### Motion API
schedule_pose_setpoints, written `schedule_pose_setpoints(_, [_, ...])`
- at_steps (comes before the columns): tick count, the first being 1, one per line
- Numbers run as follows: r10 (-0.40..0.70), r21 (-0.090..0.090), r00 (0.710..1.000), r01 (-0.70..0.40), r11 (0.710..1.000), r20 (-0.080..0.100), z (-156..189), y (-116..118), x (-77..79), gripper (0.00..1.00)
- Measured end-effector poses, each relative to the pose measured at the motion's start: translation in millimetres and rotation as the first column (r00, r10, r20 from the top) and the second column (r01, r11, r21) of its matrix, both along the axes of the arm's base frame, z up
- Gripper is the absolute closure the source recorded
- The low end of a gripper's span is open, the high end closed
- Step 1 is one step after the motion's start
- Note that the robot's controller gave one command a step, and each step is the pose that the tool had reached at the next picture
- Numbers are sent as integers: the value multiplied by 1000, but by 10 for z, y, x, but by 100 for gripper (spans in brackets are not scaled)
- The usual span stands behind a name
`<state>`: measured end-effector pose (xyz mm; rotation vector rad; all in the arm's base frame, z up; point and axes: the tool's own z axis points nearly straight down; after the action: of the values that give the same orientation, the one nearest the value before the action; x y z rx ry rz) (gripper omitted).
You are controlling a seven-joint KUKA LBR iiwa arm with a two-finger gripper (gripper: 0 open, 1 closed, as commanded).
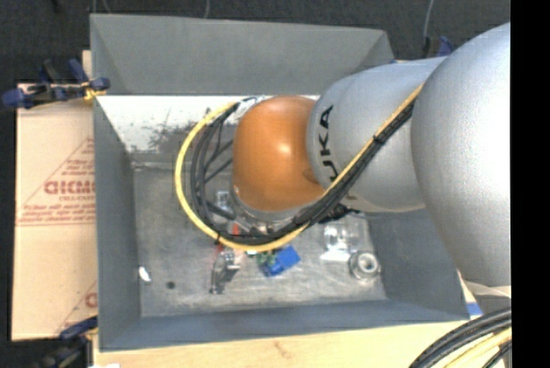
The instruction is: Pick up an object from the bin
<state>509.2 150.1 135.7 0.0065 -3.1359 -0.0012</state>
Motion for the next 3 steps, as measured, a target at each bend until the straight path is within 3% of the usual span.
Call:
schedule_pose_setpoints(1, [-27,3,1000,27,1000,15,-651,-541,196,0])
schedule_pose_setpoints(2, [-29,5,999,29,1000,25,-591,-519,226,100])
schedule_pose_setpoints(3, [37,-2,999,-37,999,16,509,-799,167,100])
